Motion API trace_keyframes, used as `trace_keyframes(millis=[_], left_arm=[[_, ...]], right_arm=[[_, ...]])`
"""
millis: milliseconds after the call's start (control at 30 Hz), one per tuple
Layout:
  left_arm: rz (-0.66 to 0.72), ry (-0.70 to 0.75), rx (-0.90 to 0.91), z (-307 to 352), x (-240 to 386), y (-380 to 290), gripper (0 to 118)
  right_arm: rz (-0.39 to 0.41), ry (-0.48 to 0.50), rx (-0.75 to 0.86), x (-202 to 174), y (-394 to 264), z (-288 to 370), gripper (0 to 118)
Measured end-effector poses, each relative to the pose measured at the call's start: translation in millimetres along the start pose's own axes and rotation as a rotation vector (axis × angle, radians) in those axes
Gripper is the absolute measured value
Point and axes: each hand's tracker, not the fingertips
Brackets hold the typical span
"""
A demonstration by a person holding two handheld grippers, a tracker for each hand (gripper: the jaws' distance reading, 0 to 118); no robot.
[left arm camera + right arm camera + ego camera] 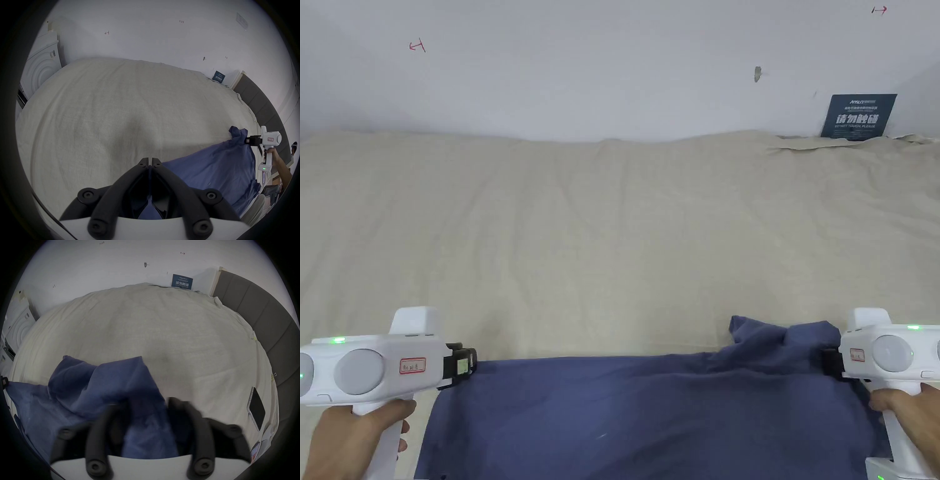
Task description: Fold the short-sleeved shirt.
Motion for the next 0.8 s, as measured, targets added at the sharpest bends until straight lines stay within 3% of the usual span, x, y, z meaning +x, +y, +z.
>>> trace_keyframes(millis=[33,67,300,533,800], left_arm=[[-0.001,0.002,0.001,0,0,0,0],[0.0,0.003,0.002,0,0,0,0],[0.003,0.017,0.005,0,-4,-3,0],[0.018,0.058,0.026,16,-11,-12,0],[0.025,0.091,0.055,59,-22,-31,0]], right_arm=[[0.02,-0.009,-0.002,-2,-1,0,7],[0.031,-0.016,0.001,-3,-2,1,5],[0.013,0.05,0.105,10,-7,40,4],[-0.06,0.165,0.248,23,-21,138,4],[-0.091,0.252,0.341,35,-70,231,4]])
